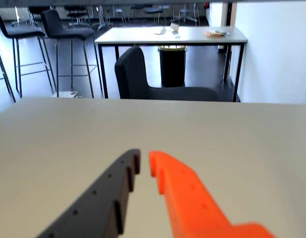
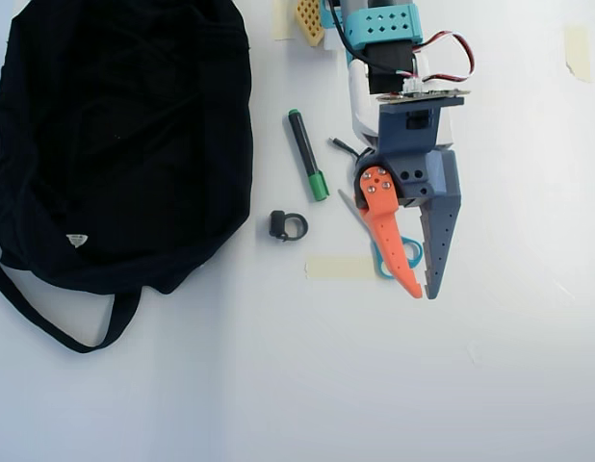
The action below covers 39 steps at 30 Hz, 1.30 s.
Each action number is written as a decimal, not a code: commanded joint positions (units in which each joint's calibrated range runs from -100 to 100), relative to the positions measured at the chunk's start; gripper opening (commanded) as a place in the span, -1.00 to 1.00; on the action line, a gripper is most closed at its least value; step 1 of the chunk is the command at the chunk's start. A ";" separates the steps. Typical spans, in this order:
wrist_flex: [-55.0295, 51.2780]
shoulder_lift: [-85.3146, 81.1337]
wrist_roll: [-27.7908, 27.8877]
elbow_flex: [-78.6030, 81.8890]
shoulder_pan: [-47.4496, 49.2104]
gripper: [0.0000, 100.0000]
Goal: Put the bike light into the black bag
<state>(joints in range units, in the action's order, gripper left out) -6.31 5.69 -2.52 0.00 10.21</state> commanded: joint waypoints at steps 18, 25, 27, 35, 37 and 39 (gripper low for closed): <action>-61.56 -2.28 1.26 -9.34 -3.41 -0.95; -69.23 -2.04 6.03 -8.45 -4.83 -0.95; -70.35 -1.54 7.02 -8.45 -5.28 -0.95; -69.57 -0.79 14.89 -8.36 -7.37 -0.94; -69.49 -0.71 15.89 -8.36 -8.27 -0.86; -69.49 -0.71 16.62 -8.36 -8.72 -0.71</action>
<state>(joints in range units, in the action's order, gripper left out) -76.30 5.69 12.58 -6.21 2.42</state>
